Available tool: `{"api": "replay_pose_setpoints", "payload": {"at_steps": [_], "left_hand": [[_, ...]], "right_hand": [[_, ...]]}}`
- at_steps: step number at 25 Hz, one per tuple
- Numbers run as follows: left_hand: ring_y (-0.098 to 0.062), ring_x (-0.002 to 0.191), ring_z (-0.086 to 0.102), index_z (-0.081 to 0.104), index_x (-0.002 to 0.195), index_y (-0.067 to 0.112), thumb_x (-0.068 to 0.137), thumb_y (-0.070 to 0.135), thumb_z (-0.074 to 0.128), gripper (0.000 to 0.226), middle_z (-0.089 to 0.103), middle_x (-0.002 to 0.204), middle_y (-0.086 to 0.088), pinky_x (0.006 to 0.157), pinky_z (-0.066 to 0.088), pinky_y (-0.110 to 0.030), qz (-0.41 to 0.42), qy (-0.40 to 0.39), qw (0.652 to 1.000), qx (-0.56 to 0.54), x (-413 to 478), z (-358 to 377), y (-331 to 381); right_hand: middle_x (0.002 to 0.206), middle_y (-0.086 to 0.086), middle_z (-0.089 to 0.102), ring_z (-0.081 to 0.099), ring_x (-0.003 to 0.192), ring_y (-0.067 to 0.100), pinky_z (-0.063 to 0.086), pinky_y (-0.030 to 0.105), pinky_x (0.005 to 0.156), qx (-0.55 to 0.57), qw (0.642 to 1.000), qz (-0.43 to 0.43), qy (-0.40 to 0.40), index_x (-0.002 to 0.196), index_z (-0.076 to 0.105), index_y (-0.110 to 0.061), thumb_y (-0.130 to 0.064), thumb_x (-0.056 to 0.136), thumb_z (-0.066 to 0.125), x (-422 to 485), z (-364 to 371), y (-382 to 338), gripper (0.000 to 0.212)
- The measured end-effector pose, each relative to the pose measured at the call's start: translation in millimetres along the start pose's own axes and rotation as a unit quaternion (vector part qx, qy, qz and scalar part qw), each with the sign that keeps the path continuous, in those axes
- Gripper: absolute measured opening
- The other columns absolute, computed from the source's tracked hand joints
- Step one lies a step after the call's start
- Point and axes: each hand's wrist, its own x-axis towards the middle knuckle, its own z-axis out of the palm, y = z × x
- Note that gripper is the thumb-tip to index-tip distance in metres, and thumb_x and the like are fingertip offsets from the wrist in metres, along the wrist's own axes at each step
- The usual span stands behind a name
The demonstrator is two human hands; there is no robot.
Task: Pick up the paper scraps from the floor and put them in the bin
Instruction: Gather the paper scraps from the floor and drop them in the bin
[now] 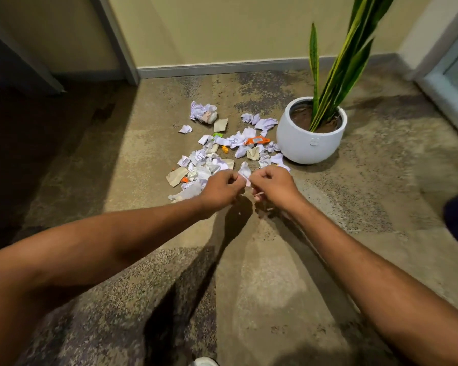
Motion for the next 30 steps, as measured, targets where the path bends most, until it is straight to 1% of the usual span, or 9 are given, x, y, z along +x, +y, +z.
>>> {"api": "replay_pose_setpoints", "payload": {"at_steps": [4,8,11,13,16,18,23,27,30], "left_hand": [[-0.013,0.067,0.070,0.070,0.090,0.008,0.106,0.027,0.058,0.027,0.074,0.076,-0.007,0.065,0.062,-0.033,0.077,-0.047,0.993,-0.083,25.6,64.9,95.2],[-0.017,0.065,0.068,0.073,0.089,0.008,0.103,0.017,0.060,0.021,0.071,0.075,-0.010,0.062,0.061,-0.031,0.144,-0.084,0.976,-0.138,31.7,142.4,191.3],[-0.020,0.066,0.066,0.075,0.093,0.008,0.103,0.016,0.060,0.019,0.071,0.078,-0.012,0.061,0.058,-0.030,0.187,-0.127,0.964,-0.139,25.6,210.7,257.6],[-0.016,0.057,0.063,0.074,0.098,0.005,0.102,0.018,0.062,0.018,0.070,0.078,-0.010,0.052,0.053,-0.026,0.217,-0.144,0.958,-0.120,21.9,251.7,295.7],[-0.008,0.045,0.053,0.076,0.096,0.006,0.097,0.019,0.069,0.015,0.067,0.074,-0.002,0.045,0.043,-0.022,0.260,-0.165,0.948,-0.082,19.8,312.5,343.4],[-0.003,0.046,0.051,0.080,0.089,0.008,0.093,0.019,0.073,0.014,0.065,0.066,0.003,0.050,0.042,-0.021,0.300,-0.155,0.941,-0.030,21.5,344.9,361.4],[-0.005,0.058,0.064,0.082,0.083,0.011,0.089,0.024,0.071,0.018,0.066,0.055,0.019,0.067,0.061,-0.034,0.340,-0.128,0.927,0.095,22.3,410.4,378.8],[-0.014,0.084,0.076,0.081,0.076,0.022,0.089,0.029,0.073,0.017,0.079,0.077,0.009,0.081,0.062,-0.035,0.346,-0.127,0.921,0.130,16.9,430.0,376.5],[-0.009,0.079,0.074,0.072,0.066,0.029,0.083,0.030,0.079,0.019,0.076,0.073,0.014,0.079,0.062,-0.033,0.344,-0.122,0.923,0.120,16.6,427.0,372.9]], "right_hand": [[0.079,0.019,0.069,0.065,0.061,0.017,0.059,0.023,0.054,0.106,0.989,-0.021,0.104,0.098,0.071,0.015,-0.013,0.100,0.072,-23.0,-86.1,-26.2,0.028],[0.077,0.017,0.074,0.070,0.062,0.018,0.061,0.026,0.057,0.135,0.966,-0.058,0.212,0.095,0.076,0.007,-0.013,0.097,0.070,-57.6,-188.5,-42.8,0.021],[0.078,0.016,0.075,0.073,0.069,0.023,0.063,0.030,0.062,0.148,0.944,-0.076,0.285,0.085,0.079,-0.007,-0.013,0.094,0.070,-95.3,-266.2,-45.5,0.014],[0.072,0.012,0.073,0.070,0.063,0.020,0.062,0.030,0.060,0.147,0.929,-0.090,0.326,0.071,0.077,-0.014,-0.011,0.093,0.070,-120.2,-313.2,-42.2,0.023],[0.070,0.007,0.068,0.067,0.060,0.015,0.060,0.027,0.057,0.168,0.902,-0.083,0.388,0.076,0.073,-0.012,-0.009,0.091,0.072,-157.1,-379.4,-31.2,0.015],[0.069,0.005,0.066,0.066,0.057,0.013,0.058,0.024,0.054,0.166,0.890,-0.058,0.421,0.077,0.070,-0.011,-0.009,0.094,0.071,-172.4,-412.1,-21.6,0.018],[0.068,0.009,0.060,0.062,0.050,0.010,0.055,0.023,0.050,0.085,0.871,-0.002,0.484,0.076,0.068,-0.009,-0.002,0.093,0.067,-196.1,-466.6,4.4,0.018],[0.066,0.009,0.065,0.064,0.051,0.012,0.055,0.025,0.048,0.024,0.863,0.012,0.504,0.072,0.070,-0.012,0.000,0.091,0.068,-201.6,-481.1,18.3,0.022],[0.066,0.007,0.067,0.063,0.055,0.014,0.056,0.028,0.052,-0.007,0.850,0.005,0.527,0.074,0.073,-0.014,-0.003,0.087,0.075,-198.2,-480.6,21.8,0.017]]}}
